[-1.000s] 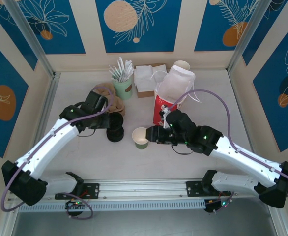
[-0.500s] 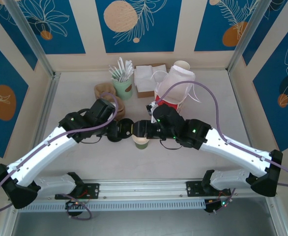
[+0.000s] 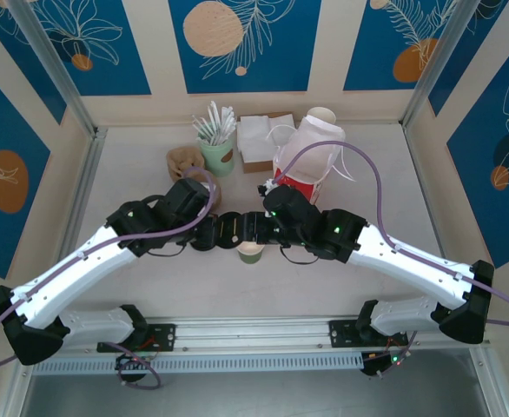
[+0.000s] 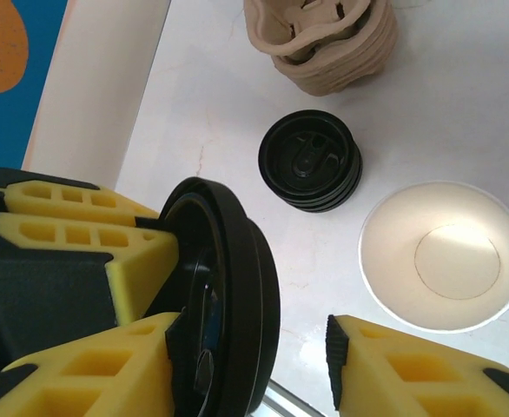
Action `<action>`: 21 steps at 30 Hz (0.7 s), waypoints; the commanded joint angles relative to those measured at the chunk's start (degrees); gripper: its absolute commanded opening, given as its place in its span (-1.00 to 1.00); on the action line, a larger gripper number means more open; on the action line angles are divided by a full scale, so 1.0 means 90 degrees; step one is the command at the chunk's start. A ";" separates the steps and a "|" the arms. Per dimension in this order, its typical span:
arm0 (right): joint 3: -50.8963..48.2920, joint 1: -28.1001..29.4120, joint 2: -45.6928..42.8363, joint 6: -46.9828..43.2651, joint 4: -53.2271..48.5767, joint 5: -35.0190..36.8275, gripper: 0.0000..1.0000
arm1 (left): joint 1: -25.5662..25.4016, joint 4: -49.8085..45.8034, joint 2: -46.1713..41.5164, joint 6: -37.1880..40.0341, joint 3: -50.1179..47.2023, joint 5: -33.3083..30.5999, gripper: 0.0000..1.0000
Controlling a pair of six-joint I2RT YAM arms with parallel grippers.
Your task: Pack the takeout coffee
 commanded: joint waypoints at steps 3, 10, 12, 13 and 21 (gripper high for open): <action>0.0126 0.0038 0.0062 -0.0059 -0.0145 0.0232 -0.20 | -0.0199 0.0097 0.0035 -0.0116 0.0244 -0.0178 -0.69; 0.0070 0.0014 0.0074 -0.0069 -0.0145 0.0157 -0.42 | -0.0384 0.0262 0.0036 -0.0048 0.0302 -0.0178 -0.69; 0.0047 0.0016 0.0067 -0.0058 -0.0135 0.0134 -0.46 | -0.0419 0.0281 0.0026 -0.0031 0.0313 -0.0212 -0.69; 0.0045 0.0011 0.0064 -0.0077 -0.0147 0.0139 -0.51 | -0.0430 0.0306 0.0016 -0.0017 0.0313 -0.0207 -0.69; 0.0036 -0.0051 -0.0128 -0.0077 -0.0464 0.0198 -0.87 | -0.0453 0.0579 -0.0267 0.0344 0.0219 -0.0096 -0.33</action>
